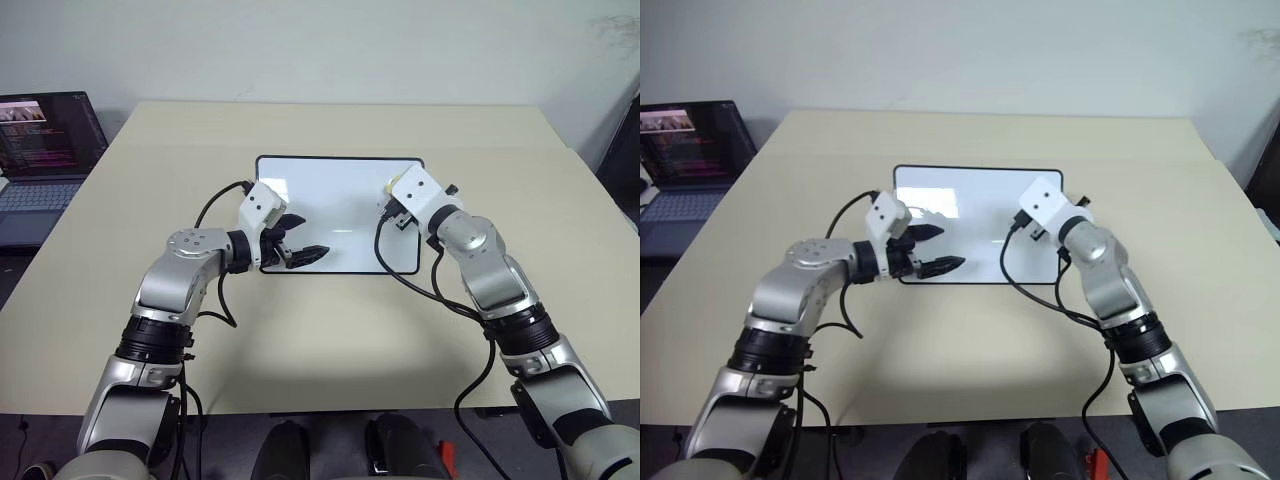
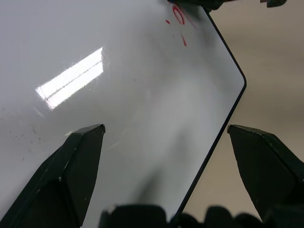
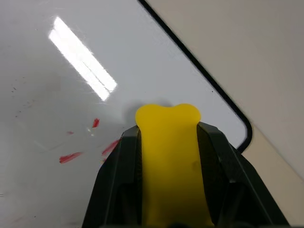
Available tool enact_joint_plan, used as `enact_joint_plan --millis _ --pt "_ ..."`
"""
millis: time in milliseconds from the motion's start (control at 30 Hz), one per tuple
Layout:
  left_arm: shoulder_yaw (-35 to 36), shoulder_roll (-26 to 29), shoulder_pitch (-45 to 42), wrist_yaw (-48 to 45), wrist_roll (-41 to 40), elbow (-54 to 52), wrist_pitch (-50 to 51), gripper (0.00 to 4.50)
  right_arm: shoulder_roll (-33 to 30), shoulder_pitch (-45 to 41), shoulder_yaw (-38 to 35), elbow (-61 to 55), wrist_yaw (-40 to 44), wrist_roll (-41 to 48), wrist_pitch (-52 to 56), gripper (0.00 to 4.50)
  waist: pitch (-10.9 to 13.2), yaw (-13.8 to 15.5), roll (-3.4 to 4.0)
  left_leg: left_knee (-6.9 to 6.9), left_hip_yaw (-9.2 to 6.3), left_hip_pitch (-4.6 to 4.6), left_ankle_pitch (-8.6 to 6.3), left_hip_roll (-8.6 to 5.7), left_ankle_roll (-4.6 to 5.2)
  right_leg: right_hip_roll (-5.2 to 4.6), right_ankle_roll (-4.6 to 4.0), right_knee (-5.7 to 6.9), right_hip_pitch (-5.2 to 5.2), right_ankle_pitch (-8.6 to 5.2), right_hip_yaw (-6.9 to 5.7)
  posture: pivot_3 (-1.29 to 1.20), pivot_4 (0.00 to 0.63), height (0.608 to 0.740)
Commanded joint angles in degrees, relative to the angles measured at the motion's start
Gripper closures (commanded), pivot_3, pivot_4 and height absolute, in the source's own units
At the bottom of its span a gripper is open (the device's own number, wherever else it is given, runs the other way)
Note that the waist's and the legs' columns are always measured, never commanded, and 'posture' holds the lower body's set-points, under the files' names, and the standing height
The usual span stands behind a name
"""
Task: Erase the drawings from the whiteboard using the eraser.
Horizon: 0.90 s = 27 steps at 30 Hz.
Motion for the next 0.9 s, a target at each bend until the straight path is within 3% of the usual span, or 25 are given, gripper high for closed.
enact_joint_plan --millis 33,133,400,767,900 --pt "1.23 0.45 -0.04 0.28 -0.25 -1.54 -0.33 0.00 0.40 2.05 2.31 -1.99 4.57 1.14 2.36 3.25 0.00 0.04 0.00 0.00 -0.01 0.01 0.00 0.01 0.00 0.00 0.00 0.01 0.00 0.00 -0.02 0.00 0.150 0.740" --pt "1.31 0.43 0.05 0.44 -0.30 -1.75 -0.21 0.00 0.70 2.42 2.73 -2.33 5.17 0.70 2.46 3.25 0.00 0.04 0.00 0.02 -0.03 0.03 0.00 0.00 0.00 0.02 0.00 0.08 0.01 0.00 -0.03 0.00 0.150 0.740" --pt "1.24 0.50 0.24 0.46 -0.54 -2.30 0.04 0.00 1.59 -1.33 -0.71 1.97 -3.17 -1.77 -1.70 3.25 0.00 0.13 0.00 0.09 -0.04 0.02 0.01 -0.03 0.00 0.01 0.02 0.10 0.03 0.04 -0.04 0.00 0.150 0.740" --pt "1.21 0.46 0.08 0.24 -0.61 -2.14 -0.07 0.00 -1.02 3.62 3.62 -1.94 7.90 -0.71 3.65 3.25 -0.02 0.07 -0.02 0.08 -0.02 0.08 0.00 -0.02 0.00 0.01 0.02 0.09 0.07 0.03 -0.02 0.00 0.150 0.740" --pt "1.10 0.43 -0.01 0.07 -0.61 -2.10 -0.12 0.00 -0.14 0.76 0.27 0.67 0.38 -3.00 0.24 3.25 -0.02 0.09 -0.02 0.09 -0.04 0.18 0.02 -0.02 0.01 0.03 0.02 0.10 0.17 0.04 -0.04 0.00 0.150 0.740"
